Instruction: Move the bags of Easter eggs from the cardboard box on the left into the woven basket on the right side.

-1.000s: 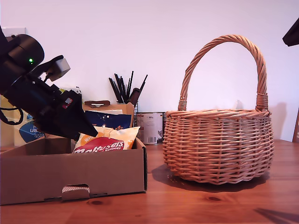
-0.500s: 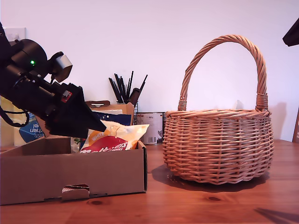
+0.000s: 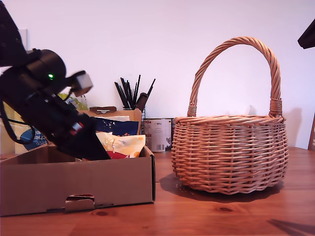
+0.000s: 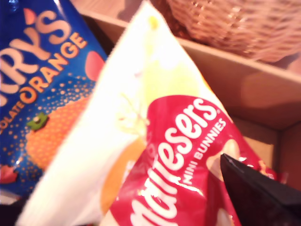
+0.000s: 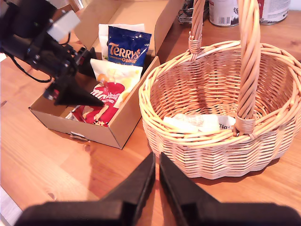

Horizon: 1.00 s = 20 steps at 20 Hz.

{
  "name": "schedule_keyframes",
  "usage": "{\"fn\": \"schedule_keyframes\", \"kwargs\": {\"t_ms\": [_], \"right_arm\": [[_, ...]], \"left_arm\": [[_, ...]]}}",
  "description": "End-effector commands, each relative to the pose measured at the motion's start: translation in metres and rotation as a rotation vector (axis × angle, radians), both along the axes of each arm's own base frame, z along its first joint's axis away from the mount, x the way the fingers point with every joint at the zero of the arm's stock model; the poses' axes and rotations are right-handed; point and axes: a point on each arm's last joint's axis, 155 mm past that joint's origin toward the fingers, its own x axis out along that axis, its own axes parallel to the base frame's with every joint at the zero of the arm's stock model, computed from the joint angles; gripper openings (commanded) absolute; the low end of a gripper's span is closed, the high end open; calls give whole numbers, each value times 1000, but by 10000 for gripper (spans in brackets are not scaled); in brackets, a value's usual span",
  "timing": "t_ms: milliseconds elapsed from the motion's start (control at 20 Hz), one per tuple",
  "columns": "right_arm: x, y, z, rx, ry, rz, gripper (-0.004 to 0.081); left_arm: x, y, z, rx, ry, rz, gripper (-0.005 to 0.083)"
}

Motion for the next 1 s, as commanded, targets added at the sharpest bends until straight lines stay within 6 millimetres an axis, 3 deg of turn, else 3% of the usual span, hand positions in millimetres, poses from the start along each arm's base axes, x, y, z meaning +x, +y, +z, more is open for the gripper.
{"fn": "schedule_keyframes", "kwargs": {"t_ms": [0, 100, 350, 450, 750, 950], "right_arm": [[0, 2, 6, 5, -15, 11, -13], [0, 2, 6, 5, -16, 11, -13], [0, 2, 6, 5, -16, 11, -13], [0, 2, 6, 5, -16, 11, -13], [0, 2, 6, 6, -16, 12, -13], [0, 2, 7, 6, -17, 12, -13]], "left_arm": [[4, 5, -13, 18, 2, 15, 725], [2, 3, -18, 9, 19, 6, 725], [-26, 3, -51, 18, 194, 0, 725], [-26, 7, -58, 41, 204, 10, 725], [-42, 21, -87, 224, 226, -7, 725], [-52, 28, -94, 294, 247, -10, 724]]}}
